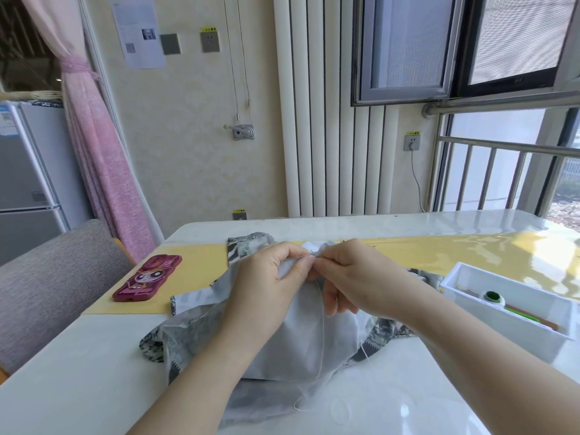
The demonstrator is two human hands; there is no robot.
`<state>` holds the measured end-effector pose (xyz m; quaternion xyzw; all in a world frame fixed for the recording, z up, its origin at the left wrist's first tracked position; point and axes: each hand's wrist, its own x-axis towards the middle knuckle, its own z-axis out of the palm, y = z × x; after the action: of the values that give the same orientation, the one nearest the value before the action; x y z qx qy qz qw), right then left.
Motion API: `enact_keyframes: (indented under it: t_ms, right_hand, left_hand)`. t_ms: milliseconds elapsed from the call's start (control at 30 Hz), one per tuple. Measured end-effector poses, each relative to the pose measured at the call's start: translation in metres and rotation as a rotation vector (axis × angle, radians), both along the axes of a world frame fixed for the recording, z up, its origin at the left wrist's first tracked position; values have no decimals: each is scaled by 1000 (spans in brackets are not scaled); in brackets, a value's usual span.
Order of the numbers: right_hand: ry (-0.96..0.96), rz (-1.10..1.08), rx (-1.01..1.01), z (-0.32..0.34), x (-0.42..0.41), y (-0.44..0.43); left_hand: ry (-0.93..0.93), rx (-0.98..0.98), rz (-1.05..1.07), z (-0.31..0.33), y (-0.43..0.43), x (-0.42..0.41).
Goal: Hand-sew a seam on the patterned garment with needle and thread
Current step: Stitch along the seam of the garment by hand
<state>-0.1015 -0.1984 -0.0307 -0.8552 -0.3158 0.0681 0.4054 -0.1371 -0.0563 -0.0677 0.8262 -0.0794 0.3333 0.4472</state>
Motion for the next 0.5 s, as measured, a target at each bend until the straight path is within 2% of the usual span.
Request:
enact_keyframes:
  t_ms: [133, 267, 367, 500]
  right_hand:
    - [-51, 7, 110, -1, 0, -5]
    - [-124, 23, 208, -6, 0, -8]
    - [-294, 56, 146, -14, -2, -9]
    - [-572, 88, -76, -21, 0, -9]
  left_hand:
    - [47, -126, -4, 3, 4, 2]
    - [51, -173, -20, 6, 3, 2]
    - [49, -201, -63, 6, 0, 3]
    - [66, -266, -114, 8, 0, 5]
